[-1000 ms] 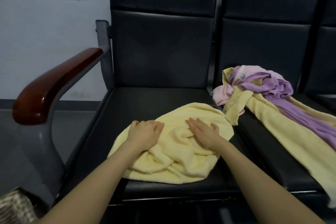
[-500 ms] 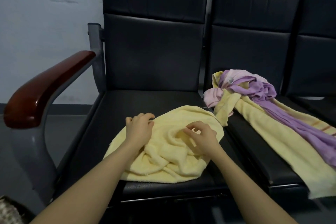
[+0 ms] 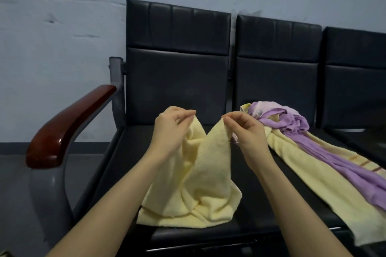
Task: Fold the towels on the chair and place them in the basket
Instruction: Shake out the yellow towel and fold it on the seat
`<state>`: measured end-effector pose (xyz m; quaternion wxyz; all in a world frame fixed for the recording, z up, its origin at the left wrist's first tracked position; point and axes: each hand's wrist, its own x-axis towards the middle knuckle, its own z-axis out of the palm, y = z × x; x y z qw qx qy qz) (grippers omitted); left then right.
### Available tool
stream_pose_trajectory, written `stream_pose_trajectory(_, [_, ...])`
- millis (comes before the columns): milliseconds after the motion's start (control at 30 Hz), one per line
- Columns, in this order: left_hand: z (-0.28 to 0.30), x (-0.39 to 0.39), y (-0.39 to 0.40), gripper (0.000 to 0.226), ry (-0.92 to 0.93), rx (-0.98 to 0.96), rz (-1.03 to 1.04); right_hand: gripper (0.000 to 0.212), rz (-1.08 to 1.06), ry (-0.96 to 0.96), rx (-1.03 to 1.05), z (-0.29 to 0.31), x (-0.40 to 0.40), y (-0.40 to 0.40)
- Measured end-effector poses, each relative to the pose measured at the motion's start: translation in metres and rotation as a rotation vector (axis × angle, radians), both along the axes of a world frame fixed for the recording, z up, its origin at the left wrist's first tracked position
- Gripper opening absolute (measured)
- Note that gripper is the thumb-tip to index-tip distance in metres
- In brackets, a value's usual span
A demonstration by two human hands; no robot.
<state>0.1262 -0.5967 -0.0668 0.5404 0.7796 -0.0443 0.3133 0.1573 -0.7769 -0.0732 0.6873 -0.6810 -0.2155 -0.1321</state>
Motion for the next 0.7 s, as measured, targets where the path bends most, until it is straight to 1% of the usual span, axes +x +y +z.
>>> stream_pose_trajectory(100, [-0.002,-0.011,-0.018,0.018,0.058,0.02,-0.084,0.01,0.033,-0.017,0.017,0.009,-0.004,0.004])
stream_pose_trajectory(200, [-0.013,-0.019,-0.034,0.028,0.16,-0.029,-0.171,0.006,0.028,-0.02,0.009,0.009,-0.007,0.006])
stream_pose_trajectory(233, [-0.017,-0.02,-0.038,0.025,0.165,-0.047,-0.17,0.006,0.02,-0.014,0.007,0.009,-0.008,0.007])
stream_pose_trajectory(333, [-0.021,-0.021,-0.042,0.012,0.129,-0.172,-0.135,0.008,-0.008,-0.011,-0.009,0.006,-0.006,0.007])
stream_pose_trajectory(467, [-0.015,-0.021,-0.043,0.023,0.081,-0.307,-0.13,0.013,-0.106,-0.057,-0.069,-0.009,-0.005,-0.001])
stream_pose_trajectory(567, [-0.006,-0.014,-0.039,0.023,0.036,-0.302,-0.048,0.015,-0.114,-0.034,-0.089,-0.026,-0.011,-0.007])
stream_pose_trajectory(700, [0.0,-0.004,-0.034,0.022,0.027,-0.265,-0.008,0.02,-0.042,0.065,-0.086,-0.04,-0.018,-0.006])
